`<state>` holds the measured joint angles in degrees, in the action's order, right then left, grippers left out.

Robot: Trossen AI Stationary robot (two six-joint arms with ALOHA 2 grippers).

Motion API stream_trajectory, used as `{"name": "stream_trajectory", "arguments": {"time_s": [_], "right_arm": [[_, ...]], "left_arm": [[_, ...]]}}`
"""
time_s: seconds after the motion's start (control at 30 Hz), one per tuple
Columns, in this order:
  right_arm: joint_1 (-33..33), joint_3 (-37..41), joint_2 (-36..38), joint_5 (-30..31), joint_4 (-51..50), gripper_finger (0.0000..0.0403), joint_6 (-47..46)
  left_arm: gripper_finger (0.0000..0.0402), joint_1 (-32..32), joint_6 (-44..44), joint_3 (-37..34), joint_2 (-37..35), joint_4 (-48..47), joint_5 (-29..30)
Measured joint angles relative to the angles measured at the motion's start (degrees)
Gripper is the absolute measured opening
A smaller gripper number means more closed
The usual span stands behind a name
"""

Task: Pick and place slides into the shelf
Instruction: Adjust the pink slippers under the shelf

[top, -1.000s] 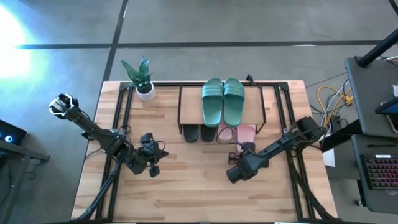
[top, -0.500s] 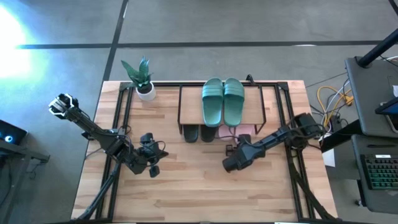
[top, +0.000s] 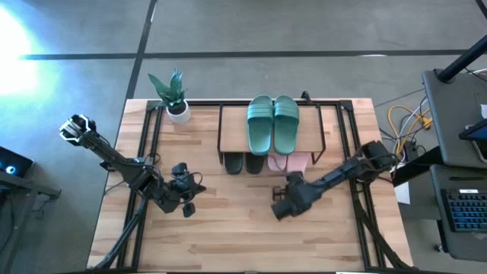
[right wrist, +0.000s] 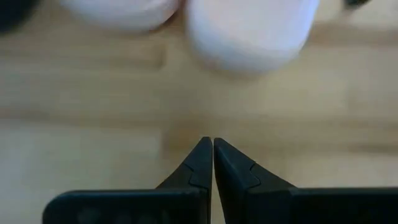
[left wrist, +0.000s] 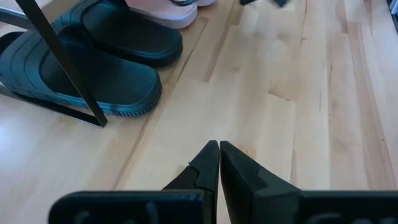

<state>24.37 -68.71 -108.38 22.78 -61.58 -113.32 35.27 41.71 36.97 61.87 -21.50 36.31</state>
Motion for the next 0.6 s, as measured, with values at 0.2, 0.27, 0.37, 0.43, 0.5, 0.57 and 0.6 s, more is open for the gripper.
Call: {"name": "stream_trajectory", "arguments": {"time_s": [0.2, 0.27, 0.37, 0.43, 0.5, 0.57, 0.6], "right_arm": [[10.52, -9.93, 0.28, 2.58, -13.25, 0.0009, -17.53], [13.03, -12.74, 0.35, 2.41, -16.34, 0.0008, -17.9], [15.67, -15.38, 0.79, 6.5, -16.09, 0.0008, -16.67], [16.11, -15.64, 2.45, 11.26, -12.21, 0.0008, -14.71], [16.04, -14.52, 5.07, 15.3, -6.42, 0.0008, -9.97], [15.26, -12.59, 7.83, 18.73, -0.2, 0.0008, -3.4], [14.78, -11.23, 9.45, 19.94, 2.57, 0.0008, 0.07]], "left_arm": [[0.0, -1.83, 5.1, -0.2, 0.0, 0.0, -4.24], [0.0, -2.92, 5.81, -0.24, 0.02, 0.38, -4.53], [0.0, -5.68, 1.04, -0.04, -0.28, 5.49, -8.42], [0.0, -8.33, -4.65, 0.73, -0.5, 11.66, -14.4], [0.0, -11.08, -8.32, 1.55, -0.61, 18.02, -20.55], [0.0, -13.99, -10.31, 2.13, -0.63, 23.51, -26.55], [0.0, -15.47, -10.64, 2.43, -0.67, 25.54, -29.18]]}}
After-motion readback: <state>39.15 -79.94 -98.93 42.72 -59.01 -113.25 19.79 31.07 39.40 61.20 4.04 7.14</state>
